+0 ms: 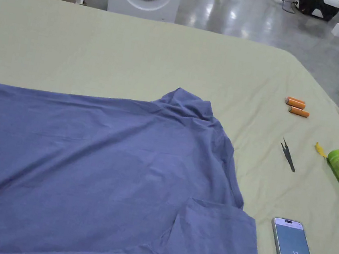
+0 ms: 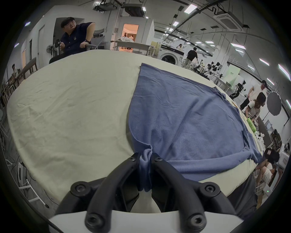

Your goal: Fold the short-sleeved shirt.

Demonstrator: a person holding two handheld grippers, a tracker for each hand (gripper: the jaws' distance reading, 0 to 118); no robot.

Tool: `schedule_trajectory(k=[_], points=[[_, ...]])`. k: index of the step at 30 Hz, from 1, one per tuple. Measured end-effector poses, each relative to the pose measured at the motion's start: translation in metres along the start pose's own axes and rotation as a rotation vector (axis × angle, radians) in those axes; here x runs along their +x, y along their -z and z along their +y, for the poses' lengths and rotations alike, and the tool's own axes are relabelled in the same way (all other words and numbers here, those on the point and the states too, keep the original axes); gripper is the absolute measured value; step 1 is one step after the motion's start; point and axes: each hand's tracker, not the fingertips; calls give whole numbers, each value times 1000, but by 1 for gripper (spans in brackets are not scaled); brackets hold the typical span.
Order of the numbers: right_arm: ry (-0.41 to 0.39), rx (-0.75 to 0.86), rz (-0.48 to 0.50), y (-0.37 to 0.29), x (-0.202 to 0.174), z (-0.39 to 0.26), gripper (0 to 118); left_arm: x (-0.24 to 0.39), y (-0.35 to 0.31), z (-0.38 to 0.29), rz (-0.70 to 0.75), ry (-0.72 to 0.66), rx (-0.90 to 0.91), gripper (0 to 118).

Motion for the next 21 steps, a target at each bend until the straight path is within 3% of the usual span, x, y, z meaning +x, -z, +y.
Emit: schedule_trajectory(k=[3, 6, 9, 10, 11, 13, 16, 21], points=[[31, -71, 0, 20, 5, -8, 83, 0, -1, -1, -1, -12, 2, 9], [30, -116, -10, 35, 8, -12, 44, 6, -4, 0, -3, -16, 4, 9], [17, -114, -9, 34, 9, -12, 35, 8, -5, -1, -1, -20, 7, 10], [14, -109, -7, 32, 8, -10, 15, 11, -7, 0, 0, -20, 9, 10], [22, -106, 15, 30, 8, -8, 3, 12, -8, 0, 2, -15, 10, 10], [21, -103, 15, 27, 4, -3, 3, 17, -11, 0, 8, -4, 16, 9], [0, -50, 21, 15, -3, 20, 3, 17, -26, 15, -13, -101, 16, 7], [-35, 67, 88, 26, -14, 82, 3, 25, -39, 63, -62, -22, 123, 7]])
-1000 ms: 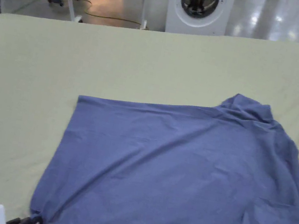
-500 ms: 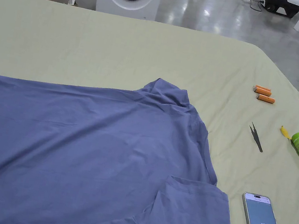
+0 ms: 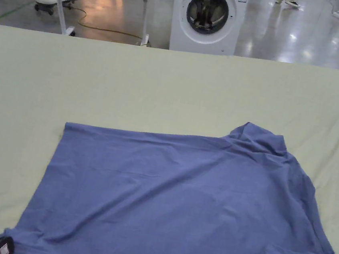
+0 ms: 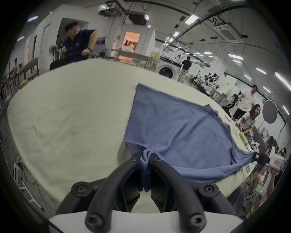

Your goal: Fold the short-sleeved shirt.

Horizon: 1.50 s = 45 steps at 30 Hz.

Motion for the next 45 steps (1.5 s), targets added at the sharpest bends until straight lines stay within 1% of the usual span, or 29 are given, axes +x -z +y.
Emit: schedule_trajectory(k=[2, 3, 6, 8, 9, 10, 12, 13, 16, 17, 18, 19, 20, 21, 22, 24, 26, 28, 30, 32, 33, 34, 35, 36, 37, 38, 39, 42, 45], points=[[-32, 18, 4, 24, -4, 25, 3, -1, 15, 23, -11, 39, 27, 7], [-35, 18, 5, 37, -6, 37, 3, -1, 25, 33, -6, 52, 29, 7], [-25, -3, 28, 84, -9, 67, 3, -14, 67, 62, -15, 44, 22, 7], [2, -52, 37, 116, -11, 82, 3, -13, 93, 77, -4, 65, 3, 7], [14, -53, 36, 128, -11, 86, 3, -12, 105, 83, 3, 75, -4, 7], [10, -68, 29, 142, -12, 89, 3, -12, 117, 89, 7, 86, -16, 7], [-27, -112, -5, 165, -15, 93, 3, -15, 138, 98, 6, 83, -33, 7], [-31, -130, -11, 176, -16, 95, 3, -12, 144, 101, 11, 83, -52, 7], [-27, -153, -5, 197, -16, 94, 3, -13, 164, 106, 31, 88, -75, 7], [-34, -169, -9, 203, -17, 92, 4, -14, 171, 105, 45, 92, -91, 7], [-43, -188, -16, 207, -18, 91, 12, -14, 175, 105, 57, 96, -98, 9], [-52, -200, -26, 210, -17, 89, 39, -15, 176, 104, 58, 91, -108, 24], [-66, -203, -31, 210, -16, 87, 61, -16, 173, 104, 69, 77, -104, 44], [-68, -194, -28, 206, -15, 86, 70, -15, 167, 103, 74, 62, -85, 67], [-75, -174, -28, 201, -14, 86, 69, -16, 158, 103, 58, 53, -40, 83], [-86, -119, -6, 187, -11, 86, 69, -16, 138, 102, 21, 62, 34, 83], [-65, -63, -5, 166, -11, 87, 69, -10, 112, 100, 37, 97, 108, 83], [-45, -2, 45, 141, -12, 85, 69, -4, 88, 94, 20, 130, 175, 83], [-25, 47, 69, 112, -17, 77, 69, 6, 63, 84, 6, 156, 244, 82], [-14, 81, 93, 85, -26, 62, 66, 19, 39, 69, 3, 165, 272, 73], [-7, 96, 101, 74, -30, 55, 62, 26, 31, 61, 4, 168, 275, 65], [-18, 106, 105, 63, -35, 46, 55, 34, 21, 50, 3, 180, 287, 50], [-36, 123, 106, 54, -42, 39, 47, 41, 13, 40, -9, 210, 304, 38], [-72, 142, 97, 45, -47, 33, 34, 47, 6, 32, -23, 232, 310, 25], [-86, 151, 95, 37, -52, 26, 11, 54, 1, 24, -26, 252, 312, 13], [-104, 158, 98, 29, -56, 21, 1, 58, -4, 17, -37, 273, 313, 6], [-106, 163, 101, 28, -59, 18, 1, 62, -7, 12, -44, 286, 315, 1], [-116, 169, 117, 15, -64, 11, 0, 66, -11, 8, -49, 278, 296, 0], [-126, 197, 99, 12, -64, 9, 0, 58, -6, 8, -40, 253, 280, 0]])
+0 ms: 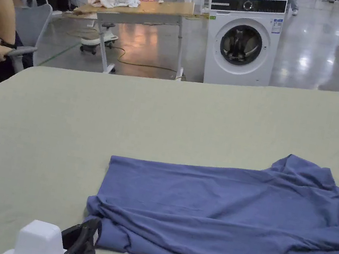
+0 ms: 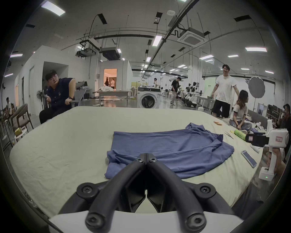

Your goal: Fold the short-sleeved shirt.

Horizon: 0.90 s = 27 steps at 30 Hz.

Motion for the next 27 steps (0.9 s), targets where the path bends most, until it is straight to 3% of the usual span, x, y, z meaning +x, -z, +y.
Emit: schedule_trajectory(k=[5, 6, 9, 10, 15, 16, 19, 21, 23, 26, 27], points=[[33, -3, -5, -3, 6, 2, 0, -32, 27, -10, 48, -95, -86, 0], [39, -3, -7, -5, 8, 1, 0, -39, 35, -13, 43, -105, -95, 6], [65, -9, -10, -10, 12, -1, 0, -63, 72, -22, 59, -158, -184, 66], [71, -10, -11, -13, 11, -1, 0, -70, 85, -24, 59, -184, -214, 74], [77, -44, -40, -19, 21, -9, 0, -88, 143, -30, 112, -235, -365, 74], [82, -52, -45, -20, 23, -10, 0, -87, 151, -31, 99, -241, -389, 69], [86, -77, -74, -21, 29, -13, 0, -80, 171, -37, 95, -188, -479, 29], [87, -93, -88, -19, 32, -14, 0, -79, 172, -37, 121, -162, -457, 22], [96, -114, -91, -12, 37, -13, 0, -79, 173, -34, 109, -148, -466, 6], [124, -182, -96, 17, 48, -9, 1, -67, 176, -34, 113, -67, -504, 5], [134, -213, -89, 32, 53, -7, 6, -64, 178, -33, 119, -32, -517, 5]])
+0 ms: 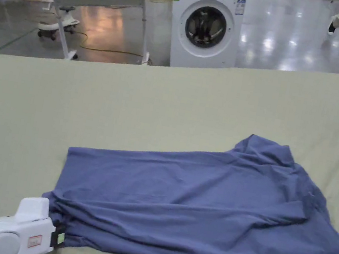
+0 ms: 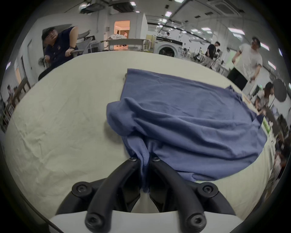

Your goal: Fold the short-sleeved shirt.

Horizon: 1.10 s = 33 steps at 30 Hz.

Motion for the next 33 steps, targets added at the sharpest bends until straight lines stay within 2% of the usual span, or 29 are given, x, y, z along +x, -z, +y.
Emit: schedule_trajectory(k=[2, 3, 5, 8, 9, 11, 12, 13, 14, 15, 18, 19, 25, 28, 33], points=[[38, -26, 1, 37, 9, 12, 67, 5, 2, 5, 8, 32, -25, 5], [55, -21, -22, 54, 16, 14, 84, 4, 3, 7, 7, 28, -31, 5], [101, -82, -71, 91, 25, 22, 83, 3, 1, 7, 2, 19, -38, 5], [121, -228, -108, 139, 42, 19, 80, 4, 1, 4, -29, -9, -55, 5], [108, -267, -122, 147, 41, 16, 75, 4, 0, 3, -27, -9, -53, 5], [-43, -217, -151, 140, 27, 14, 67, 6, 0, 3, -24, -8, -50, 5], [-85, -217, -152, 137, 23, 16, 52, 7, 0, 2, -21, -5, -48, 5], [-113, -205, -124, 134, 19, 19, 16, 5, 0, 3, -20, 1, -46, 5], [-125, -196, -117, 133, 18, 21, 9, 4, -2, 4, -24, 5, -46, 5], [-131, -184, -163, 125, 12, 18, 9, 1, -6, 7, -32, -1, -46, 3], [-154, -169, -174, 109, 9, 23, 9, -5, -40, -1, 11, 62, 137, 0], [-144, -157, -169, 98, 9, 23, 9, -6, -50, -4, 1, 76, 122, 0], [-97, -137, -130, 42, 18, 3, 9, -34, -99, -33, -120, -54, 91, 0], [-64, -144, -119, 5, 18, -21, 9, -38, -125, -64, -124, -52, 84, 0], [-70, -157, -144, -38, 12, -53, 9, -38, -158, -106, -118, -55, 63, 0]])
